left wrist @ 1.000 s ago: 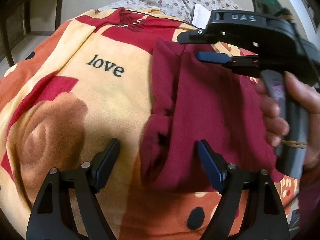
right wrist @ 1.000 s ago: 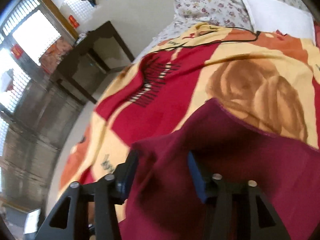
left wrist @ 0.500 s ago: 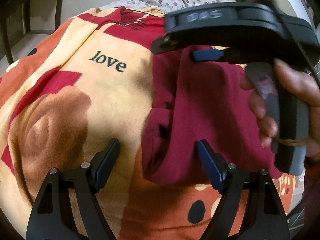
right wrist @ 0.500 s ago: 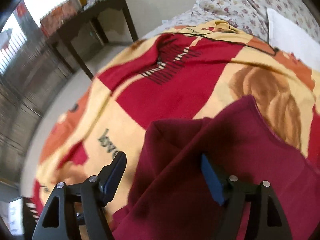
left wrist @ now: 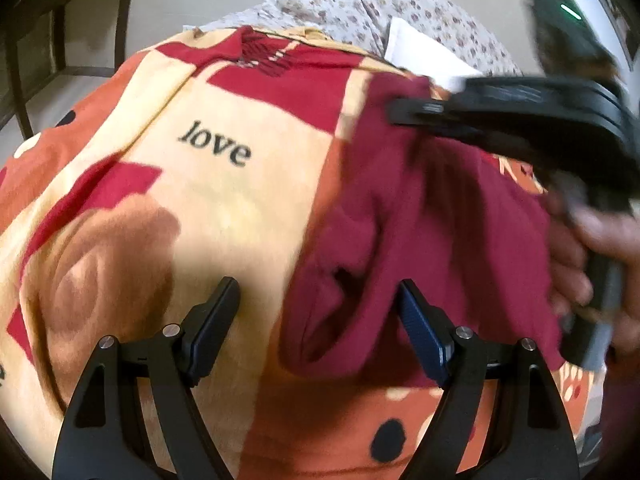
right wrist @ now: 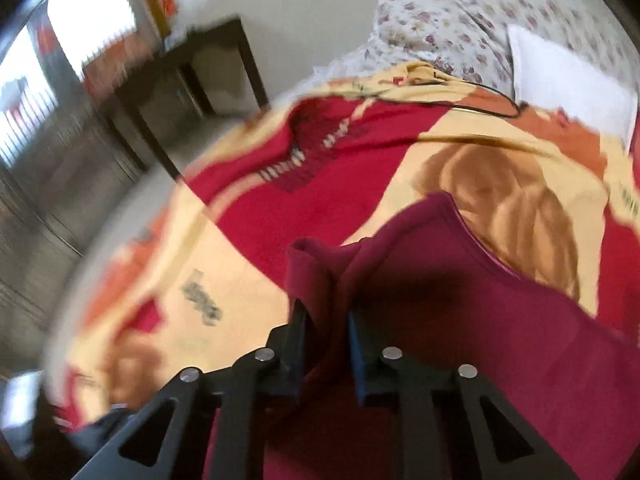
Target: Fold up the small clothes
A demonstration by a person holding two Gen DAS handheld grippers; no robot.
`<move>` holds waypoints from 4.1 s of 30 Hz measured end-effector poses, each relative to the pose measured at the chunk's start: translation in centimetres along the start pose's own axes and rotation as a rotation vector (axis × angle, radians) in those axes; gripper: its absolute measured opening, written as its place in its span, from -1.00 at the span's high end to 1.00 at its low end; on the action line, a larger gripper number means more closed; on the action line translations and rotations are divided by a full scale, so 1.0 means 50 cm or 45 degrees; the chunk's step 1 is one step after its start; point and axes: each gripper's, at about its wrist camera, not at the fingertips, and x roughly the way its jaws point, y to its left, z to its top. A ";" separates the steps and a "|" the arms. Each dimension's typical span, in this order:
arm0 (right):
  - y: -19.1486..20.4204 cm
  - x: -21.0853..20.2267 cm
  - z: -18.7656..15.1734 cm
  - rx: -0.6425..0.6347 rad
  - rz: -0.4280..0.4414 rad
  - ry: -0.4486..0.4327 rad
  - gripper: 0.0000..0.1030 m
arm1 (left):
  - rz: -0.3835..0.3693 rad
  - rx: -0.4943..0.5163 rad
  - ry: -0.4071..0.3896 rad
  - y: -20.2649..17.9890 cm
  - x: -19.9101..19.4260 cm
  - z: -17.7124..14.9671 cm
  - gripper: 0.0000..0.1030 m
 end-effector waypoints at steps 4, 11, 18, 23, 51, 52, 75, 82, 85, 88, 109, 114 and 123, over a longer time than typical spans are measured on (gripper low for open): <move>-0.021 -0.040 -0.005 0.031 0.053 -0.030 0.68 | -0.008 0.016 -0.008 -0.018 0.016 0.016 -0.56; 0.001 -0.009 -0.011 0.018 0.058 -0.009 0.68 | 0.038 0.049 0.004 -0.026 0.038 0.022 -0.56; 0.000 0.007 -0.003 0.014 0.060 0.011 0.68 | 0.030 0.046 0.011 -0.026 0.045 0.026 -0.56; 0.007 0.014 0.000 0.003 0.050 0.021 0.68 | 0.029 0.040 0.008 -0.027 0.046 0.026 -0.56; -0.210 -0.286 -0.120 0.221 0.136 -0.258 -0.55 | -0.287 0.343 0.015 -0.358 -0.046 0.008 0.73; -0.216 -0.269 -0.123 0.277 0.180 -0.262 -0.62 | -0.271 0.359 0.019 -0.364 -0.043 0.001 0.74; -0.293 -0.362 -0.191 0.092 -0.065 -0.206 0.68 | -0.361 0.592 -0.062 -0.369 -0.152 -0.004 0.56; -0.407 -0.336 -0.280 0.279 -0.315 -0.141 0.37 | -0.213 0.592 0.072 -0.408 0.007 -0.012 0.55; -0.378 -0.409 -0.267 0.257 -0.461 -0.265 0.32 | -0.201 0.608 0.118 -0.425 0.044 -0.024 0.55; -0.339 -0.444 -0.251 0.220 -0.247 -0.333 0.32 | -0.199 0.605 0.143 -0.441 0.061 -0.040 0.55; -0.264 -0.414 -0.351 0.120 -0.305 -0.186 0.49 | -0.113 0.586 0.138 -0.468 0.092 -0.056 0.53; -0.302 -0.348 -0.402 0.171 -0.410 -0.104 0.50 | -0.091 0.605 0.138 -0.475 0.091 -0.064 0.53; -0.296 -0.397 -0.407 0.271 -0.360 -0.194 0.43 | -0.059 0.615 0.133 -0.477 0.088 -0.064 0.43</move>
